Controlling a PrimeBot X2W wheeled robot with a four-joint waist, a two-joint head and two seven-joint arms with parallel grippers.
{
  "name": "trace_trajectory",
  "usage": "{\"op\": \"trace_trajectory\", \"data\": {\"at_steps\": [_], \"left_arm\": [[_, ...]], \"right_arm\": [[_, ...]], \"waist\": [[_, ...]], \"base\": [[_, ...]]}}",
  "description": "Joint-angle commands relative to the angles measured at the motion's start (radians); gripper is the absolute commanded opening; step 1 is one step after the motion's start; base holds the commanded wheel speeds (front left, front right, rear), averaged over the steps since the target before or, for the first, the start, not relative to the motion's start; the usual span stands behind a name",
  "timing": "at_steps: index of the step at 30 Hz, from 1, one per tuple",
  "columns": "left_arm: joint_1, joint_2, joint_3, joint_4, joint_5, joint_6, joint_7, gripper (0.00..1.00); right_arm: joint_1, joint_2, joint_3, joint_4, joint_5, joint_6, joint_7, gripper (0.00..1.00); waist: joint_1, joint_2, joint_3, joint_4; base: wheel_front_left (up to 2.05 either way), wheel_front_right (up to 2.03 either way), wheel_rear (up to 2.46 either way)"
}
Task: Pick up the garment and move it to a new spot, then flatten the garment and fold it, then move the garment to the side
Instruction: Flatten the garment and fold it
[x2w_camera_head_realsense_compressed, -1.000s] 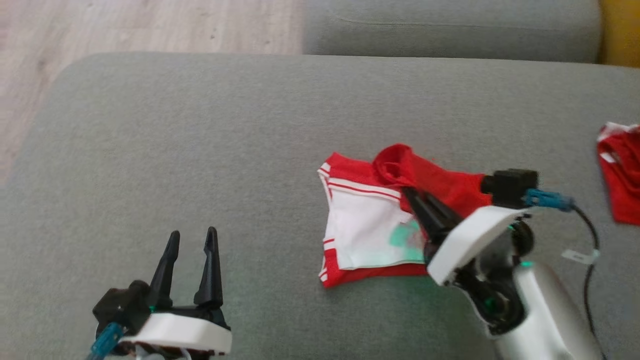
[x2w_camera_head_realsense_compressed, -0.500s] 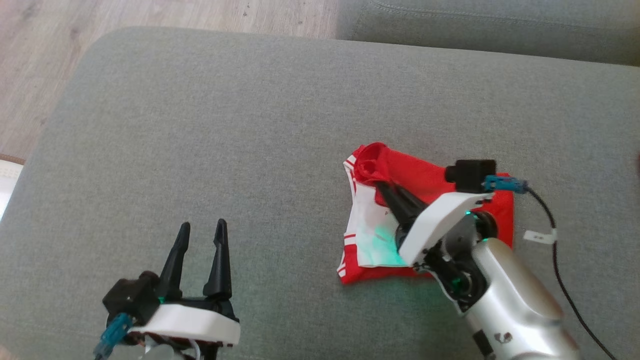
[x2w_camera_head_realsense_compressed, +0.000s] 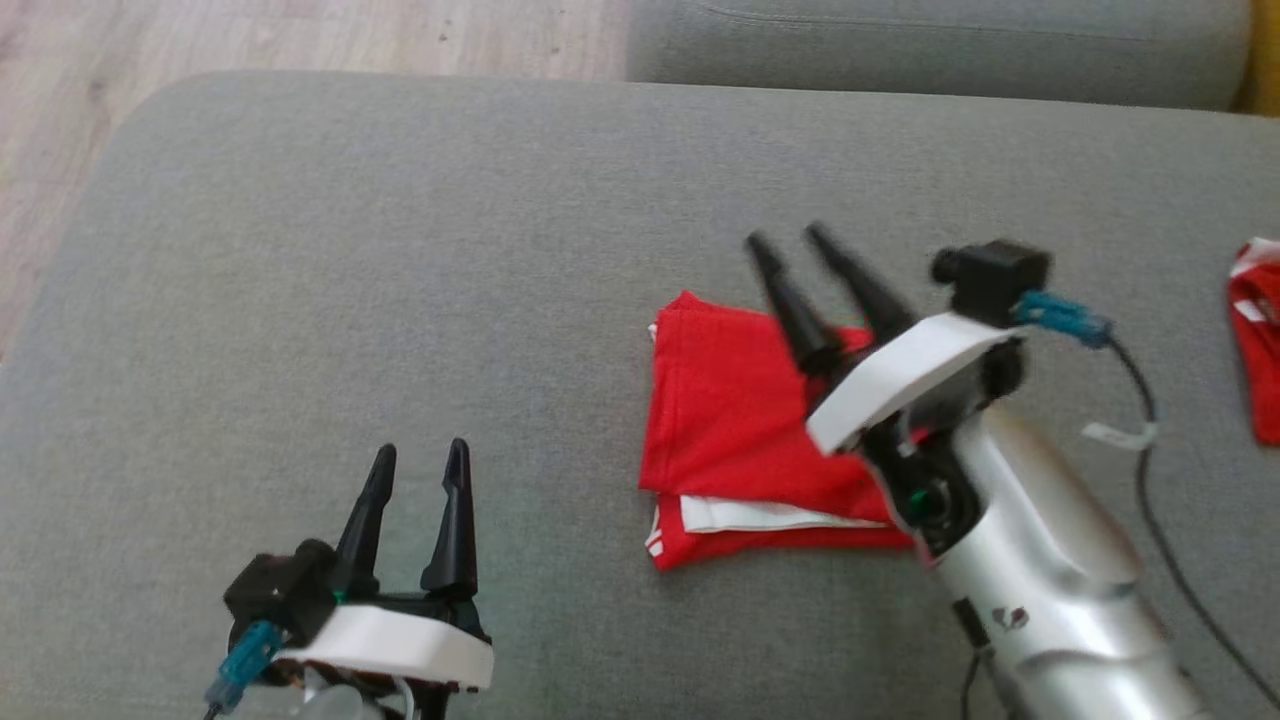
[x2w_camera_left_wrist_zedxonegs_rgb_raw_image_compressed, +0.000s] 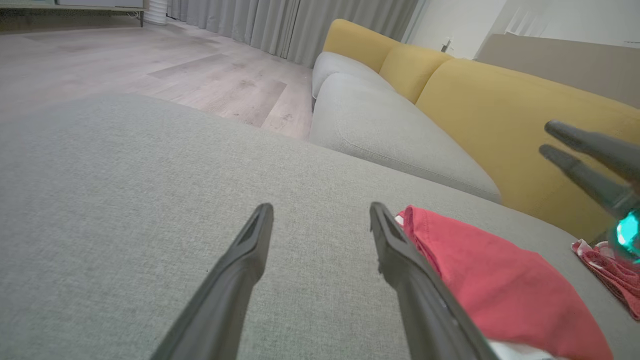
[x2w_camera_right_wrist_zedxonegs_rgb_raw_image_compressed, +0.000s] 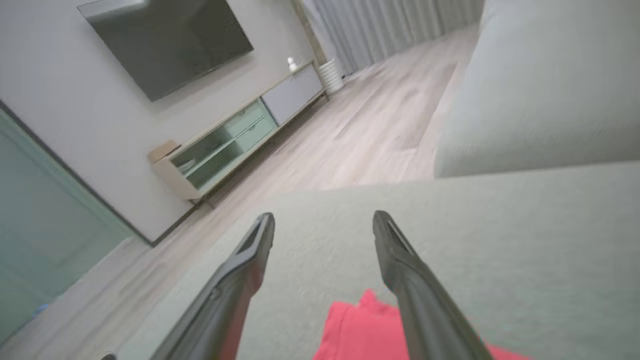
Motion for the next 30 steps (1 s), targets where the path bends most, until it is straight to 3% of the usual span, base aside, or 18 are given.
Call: {"op": "trace_trajectory", "data": {"at_steps": [1, 6, 13, 21, 30], "left_arm": [[-0.055, 0.001, 0.029, -0.026, 0.014, -0.005, -0.015, 1.0], [-0.085, -0.011, 0.02, -0.017, 0.021, -0.008, -0.013, 1.0], [-0.094, -0.021, 0.036, 0.019, 0.029, -0.013, -0.022, 1.0], [-0.001, -0.025, 0.098, 0.045, 0.04, -0.003, -0.029, 1.0], [0.074, -0.026, 0.159, 0.033, 0.082, -0.002, -0.03, 1.0]], "right_arm": [[-0.042, 0.01, -0.022, -0.046, -0.076, -0.001, -0.028, 1.0], [0.007, -0.014, -0.162, -0.115, -0.3, -0.001, -0.067, 1.0], [0.226, -0.024, -0.356, -0.279, -0.483, -0.001, -0.093, 1.0], [0.432, 0.009, -0.449, -0.377, -0.536, -0.001, -0.12, 1.0], [0.532, 0.011, -0.44, -0.365, -0.541, -0.001, -0.17, 1.0]], "waist": [[-0.0001, 0.0, -0.001, -0.011], [-0.0001, 0.0, -0.011, -0.033], [-0.0001, 0.0, -0.058, -0.054], [-0.0001, 0.0, -0.104, -0.071], [-0.0001, 0.0, -0.128, -0.084]], "base": [[0.0, 0.0, 0.0], [0.0, 0.0, 0.0], [0.0, 0.0, 0.0], [0.0, 0.0, 0.0], [0.0, 0.0, 0.0]]}}
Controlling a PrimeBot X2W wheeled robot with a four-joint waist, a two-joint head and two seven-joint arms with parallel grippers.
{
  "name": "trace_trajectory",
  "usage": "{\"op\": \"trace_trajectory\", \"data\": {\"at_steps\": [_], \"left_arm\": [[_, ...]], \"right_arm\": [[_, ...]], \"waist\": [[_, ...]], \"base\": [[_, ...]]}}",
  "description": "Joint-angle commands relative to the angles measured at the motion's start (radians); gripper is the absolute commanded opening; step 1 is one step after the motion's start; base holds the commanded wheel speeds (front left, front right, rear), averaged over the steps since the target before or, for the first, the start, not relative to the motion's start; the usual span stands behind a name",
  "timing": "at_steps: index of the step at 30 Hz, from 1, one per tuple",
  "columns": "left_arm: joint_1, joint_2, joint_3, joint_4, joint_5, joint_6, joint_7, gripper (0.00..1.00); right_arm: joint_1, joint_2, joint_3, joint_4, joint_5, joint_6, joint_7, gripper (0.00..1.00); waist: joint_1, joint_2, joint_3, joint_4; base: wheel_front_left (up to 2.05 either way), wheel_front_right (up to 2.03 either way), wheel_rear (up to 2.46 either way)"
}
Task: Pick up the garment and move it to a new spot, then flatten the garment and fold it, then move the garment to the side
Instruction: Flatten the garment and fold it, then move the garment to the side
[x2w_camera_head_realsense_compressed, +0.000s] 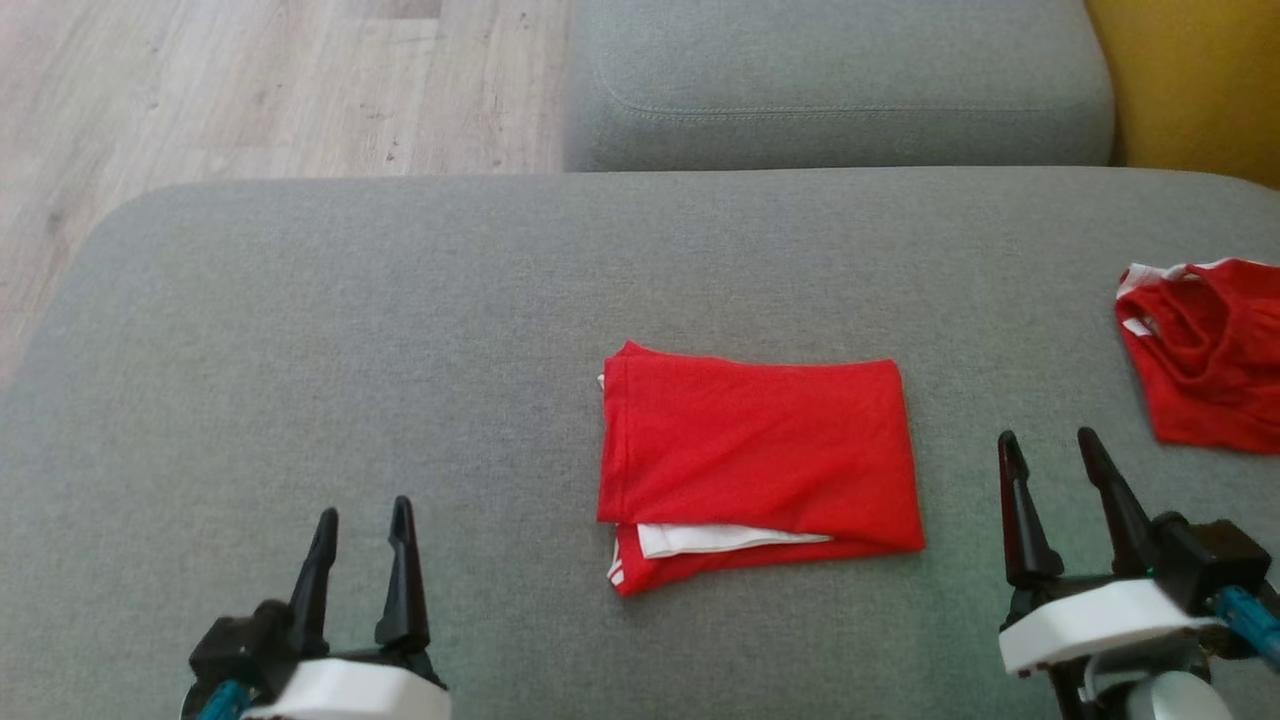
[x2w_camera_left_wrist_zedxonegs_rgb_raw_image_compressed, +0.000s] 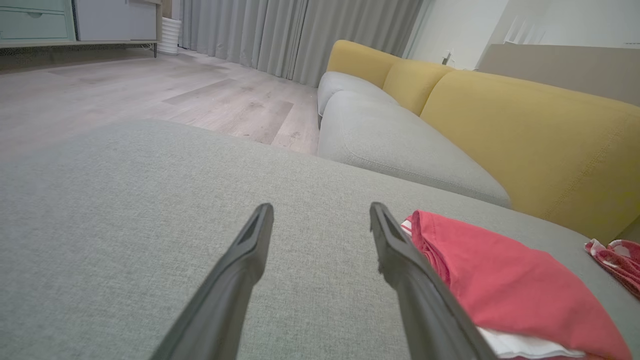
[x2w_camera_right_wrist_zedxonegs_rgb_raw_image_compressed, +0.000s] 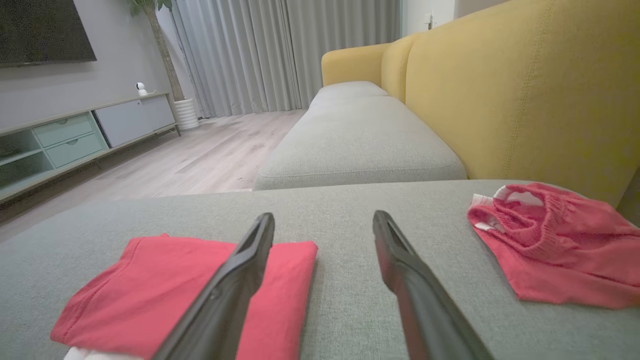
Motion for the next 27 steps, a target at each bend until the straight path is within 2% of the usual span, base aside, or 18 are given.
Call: {"op": "trace_trajectory", "data": {"at_steps": [1, 21, 27], "left_arm": [[-0.022, 0.005, 0.047, -0.035, 0.012, 0.005, -0.011, 1.0], [-0.008, -0.004, 0.047, -0.018, 0.023, -0.016, -0.011, 1.0], [-0.017, -0.001, 0.036, -0.016, 0.028, -0.018, -0.007, 1.0]], "right_arm": [[-0.029, -0.005, 0.028, -0.031, -0.009, -0.001, -0.017, 1.0], [-0.031, -0.005, 0.036, 0.013, -0.013, -0.001, -0.014, 1.0], [-0.066, -0.005, 0.029, 0.029, -0.036, -0.001, 0.034, 1.0]], "waist": [[0.0002, -0.0001, -0.001, -0.002], [0.0002, -0.0001, -0.005, 0.005], [0.0002, -0.0001, 0.002, 0.018]], "base": [[0.0, 0.0, 0.0], [0.0, 0.0, 0.0], [0.0, 0.0, 0.0]]}}
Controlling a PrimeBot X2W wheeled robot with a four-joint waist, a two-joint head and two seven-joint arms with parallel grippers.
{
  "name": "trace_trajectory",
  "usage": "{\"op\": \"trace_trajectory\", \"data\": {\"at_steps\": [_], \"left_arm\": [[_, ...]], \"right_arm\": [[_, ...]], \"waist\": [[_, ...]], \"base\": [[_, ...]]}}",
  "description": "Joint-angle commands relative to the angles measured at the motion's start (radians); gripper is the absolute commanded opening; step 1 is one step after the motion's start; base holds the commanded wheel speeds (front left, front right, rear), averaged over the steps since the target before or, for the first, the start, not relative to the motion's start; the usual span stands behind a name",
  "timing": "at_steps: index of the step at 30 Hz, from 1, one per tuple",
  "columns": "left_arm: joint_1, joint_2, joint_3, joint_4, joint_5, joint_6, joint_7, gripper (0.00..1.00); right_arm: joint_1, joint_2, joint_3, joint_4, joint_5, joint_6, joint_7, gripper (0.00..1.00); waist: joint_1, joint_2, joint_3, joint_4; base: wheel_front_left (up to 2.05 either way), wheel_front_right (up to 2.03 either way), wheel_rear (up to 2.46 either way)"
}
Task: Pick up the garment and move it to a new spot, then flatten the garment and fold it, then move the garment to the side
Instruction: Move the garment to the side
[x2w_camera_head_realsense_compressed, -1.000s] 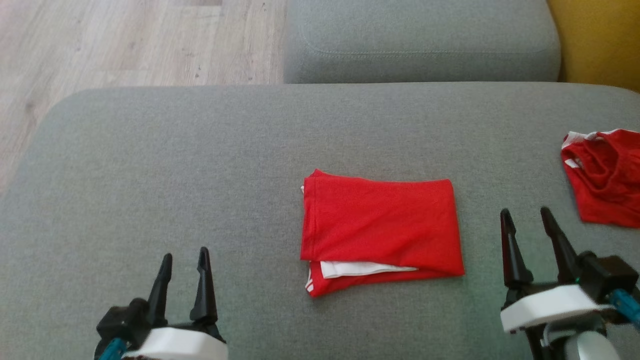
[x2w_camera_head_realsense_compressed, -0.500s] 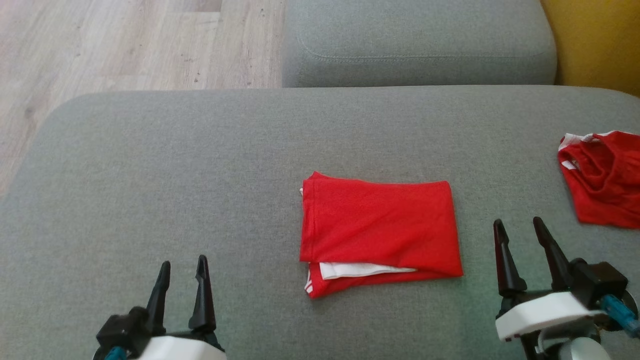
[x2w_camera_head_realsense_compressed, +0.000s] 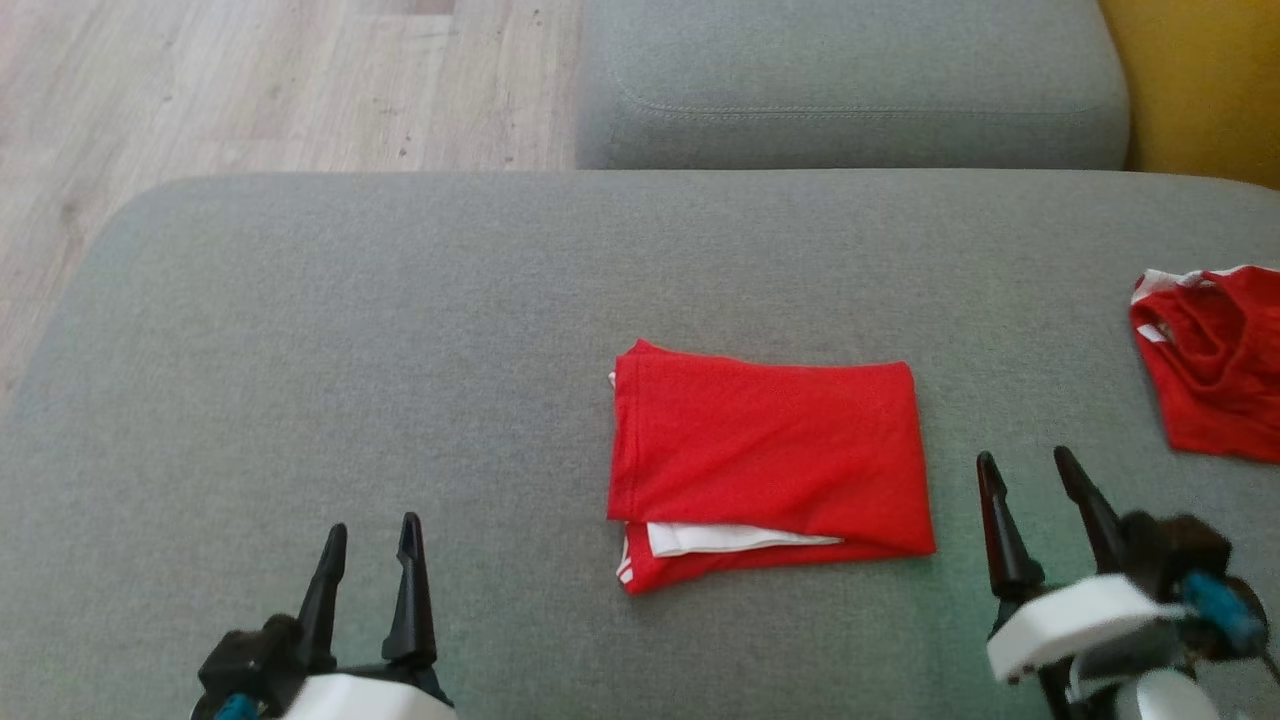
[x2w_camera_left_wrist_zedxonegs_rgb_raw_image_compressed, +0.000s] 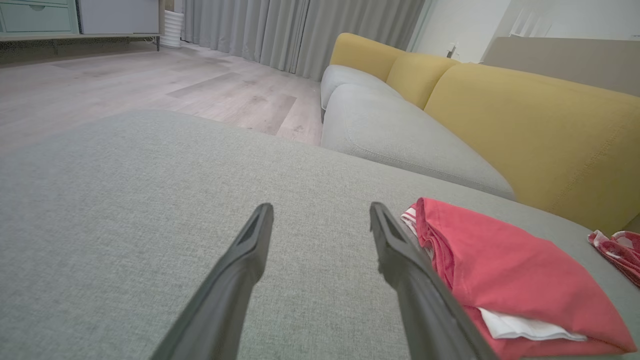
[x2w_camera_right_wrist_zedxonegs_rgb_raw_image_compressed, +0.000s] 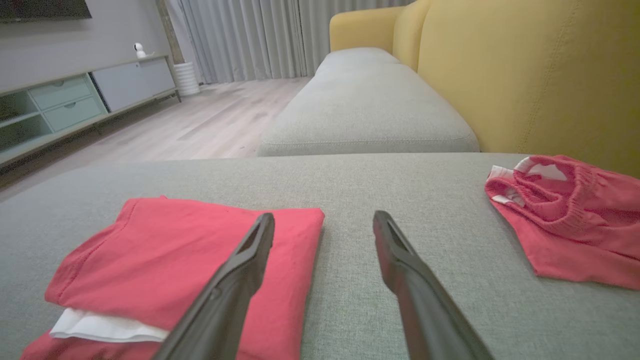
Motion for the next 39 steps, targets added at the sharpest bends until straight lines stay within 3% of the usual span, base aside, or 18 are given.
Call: {"op": "trace_trajectory", "data": {"at_steps": [1, 8, 15, 23, 24, 26, 27, 28, 33, 39], "left_arm": [[-0.045, 0.01, 0.027, -0.023, 0.012, 0.0, -0.006, 1.0], [-0.062, -0.002, 0.012, -0.017, 0.017, -0.003, -0.004, 1.0], [-0.085, -0.021, 0.012, 0.003, 0.021, -0.013, -0.007, 1.0], [-0.112, -0.041, 0.027, 0.022, 0.034, -0.026, -0.01, 1.0], [-0.115, -0.043, 0.03, 0.022, 0.035, -0.028, -0.01, 1.0], [-0.119, -0.046, 0.035, 0.024, 0.039, -0.03, -0.01, 1.0], [-0.121, -0.049, 0.037, 0.025, 0.04, -0.033, -0.01, 1.0], [-0.124, -0.052, 0.038, 0.025, 0.04, -0.036, -0.011, 1.0], [-0.135, -0.056, 0.046, 0.021, 0.047, -0.046, -0.011, 1.0], [-0.157, -0.053, 0.058, 0.004, 0.066, -0.052, -0.011, 1.0]], "right_arm": [[-0.074, -0.005, 0.013, -0.031, -0.016, -0.001, 0.029, 1.0], [-0.188, -0.005, -0.02, 0.004, -0.043, -0.001, 0.258, 1.0], [-0.281, -0.027, -0.018, 0.095, 0.013, -0.001, 0.477, 1.0], [-0.34, -0.058, 0.002, 0.186, 0.076, -0.001, 0.566, 1.0], [-0.345, -0.061, 0.009, 0.194, 0.082, -0.001, 0.573, 0.88], [-0.355, -0.066, 0.024, 0.204, 0.092, -0.001, 0.582, 0.45], [-0.36, -0.067, 0.032, 0.209, 0.1, -0.001, 0.585, 0.15], [-0.365, -0.069, 0.042, 0.213, 0.106, -0.001, 0.587, 0.0], [-0.396, -0.083, 0.056, 0.216, 0.111, -0.001, 0.553, 0.0], [-0.455, -0.11, 0.059, 0.184, 0.102, -0.001, 0.501, 0.0]], "waist": [[0.0, 0.0, 0.005, 0.006], [0.0, 0.0, 0.05, 0.045], [0.0, 0.0, 0.108, 0.088], [0.0, 0.0, 0.171, 0.114], [0.0, 0.0, 0.176, 0.114], [0.0, 0.0, 0.187, 0.11], [0.0, 0.0, 0.191, 0.106], [0.0, 0.0, 0.196, 0.101], [0.0, 0.0, 0.21, 0.058], [0.0, 0.0, 0.237, -0.064]], "base": [[0.0, 0.0, 0.0], [0.0, 0.0, 0.0], [0.0, 0.0, 0.0], [0.0, 0.0, 0.0], [0.0, 0.0, 0.0], [0.0, 0.0, 0.0], [0.0, 0.0, 0.0], [0.0, 0.0, 0.0], [0.0, 0.0, 0.0], [0.0, 0.0, 0.0]]}}
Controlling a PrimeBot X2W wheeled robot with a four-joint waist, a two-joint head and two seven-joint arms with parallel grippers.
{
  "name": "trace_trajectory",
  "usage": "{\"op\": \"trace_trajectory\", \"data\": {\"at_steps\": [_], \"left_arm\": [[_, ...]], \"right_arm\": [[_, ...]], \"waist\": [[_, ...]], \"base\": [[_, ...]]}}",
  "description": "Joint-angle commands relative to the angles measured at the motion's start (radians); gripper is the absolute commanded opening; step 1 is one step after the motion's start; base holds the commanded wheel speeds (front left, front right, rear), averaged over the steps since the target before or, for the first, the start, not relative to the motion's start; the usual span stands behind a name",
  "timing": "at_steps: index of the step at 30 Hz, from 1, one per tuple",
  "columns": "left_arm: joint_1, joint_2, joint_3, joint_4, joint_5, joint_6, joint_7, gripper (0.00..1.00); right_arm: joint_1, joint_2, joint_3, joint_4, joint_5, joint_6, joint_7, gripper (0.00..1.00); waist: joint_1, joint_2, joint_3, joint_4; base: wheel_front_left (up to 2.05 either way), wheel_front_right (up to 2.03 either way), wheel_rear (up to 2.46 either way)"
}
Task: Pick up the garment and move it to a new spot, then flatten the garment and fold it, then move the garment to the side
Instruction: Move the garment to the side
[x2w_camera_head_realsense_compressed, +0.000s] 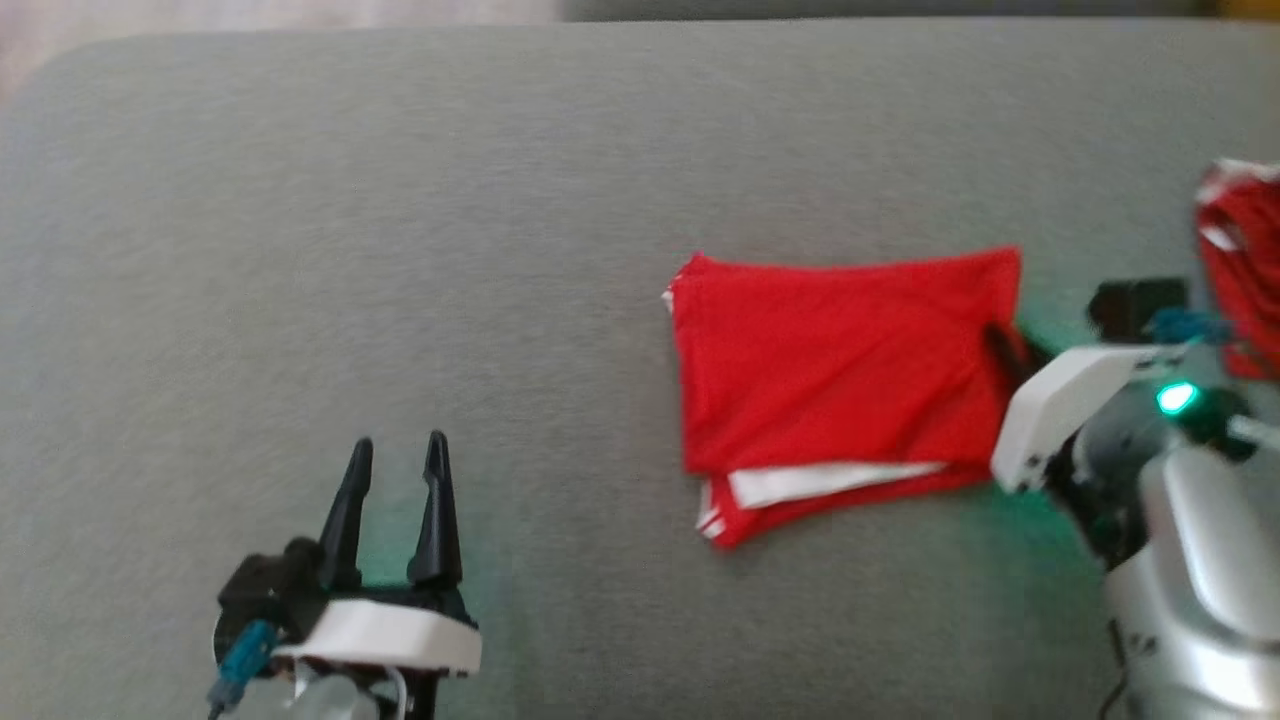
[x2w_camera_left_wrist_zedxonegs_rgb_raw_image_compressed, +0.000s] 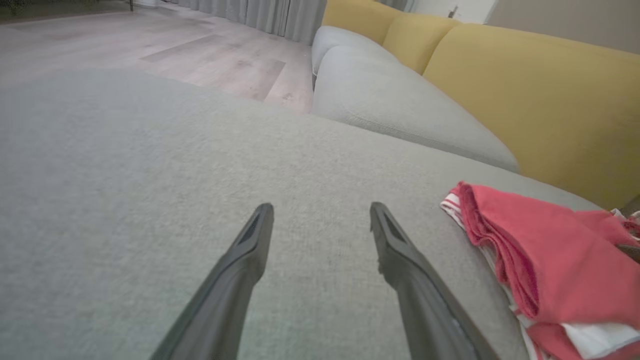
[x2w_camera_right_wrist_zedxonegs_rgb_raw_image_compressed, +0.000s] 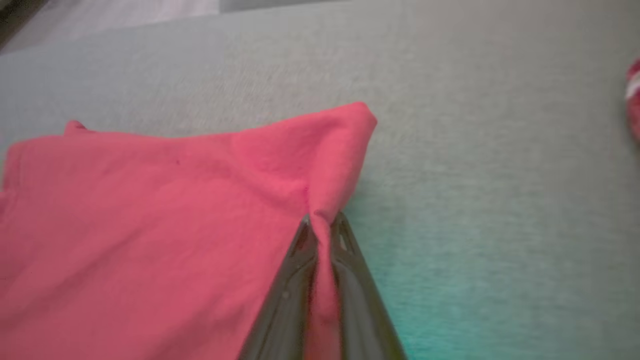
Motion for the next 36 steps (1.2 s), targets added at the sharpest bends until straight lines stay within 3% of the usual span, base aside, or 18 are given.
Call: {"op": "trace_trajectory", "data": {"at_steps": [1, 9, 18, 29, 36], "left_arm": [[-0.042, 0.006, 0.039, -0.032, 0.009, 0.0, -0.01, 1.0], [-0.096, 0.032, 0.032, -0.057, 0.035, 0.0, 0.01, 1.0], [-0.141, 0.071, 0.028, -0.096, 0.056, 0.008, 0.054, 1.0], [-0.153, 0.095, 0.021, -0.122, 0.063, 0.014, 0.081, 1.0], [-0.153, 0.095, 0.019, -0.138, 0.063, 0.024, 0.08, 1.0]], "right_arm": [[-0.044, -0.024, 0.01, -0.049, -0.005, -0.001, -0.014, 0.0], [-0.09, -0.075, -0.017, -0.117, -0.001, -0.001, -0.024, 0.0], [-0.153, -0.052, -0.011, -0.115, 0.0, -0.001, -0.061, 0.0], [-0.268, -0.012, 0.024, -0.078, -0.005, -0.001, -0.096, 0.0], [-0.405, -0.088, -0.003, -0.012, -0.02, -0.001, -0.057, 0.0]], "waist": [[-0.0001, 0.0, 0.021, -0.066], [-0.0001, 0.0, 0.085, -0.257], [-0.0001, 0.0, 0.158, -0.394], [-0.0001, 0.0, 0.178, -0.417], [-0.0001, 0.0, 0.176, -0.364]], "base": [[0.0, 0.0, 0.0], [0.0, 0.0, 0.0], [0.0, 0.0, 0.0], [0.0, 0.0, 0.0], [0.0, 0.0, 0.0]]}}
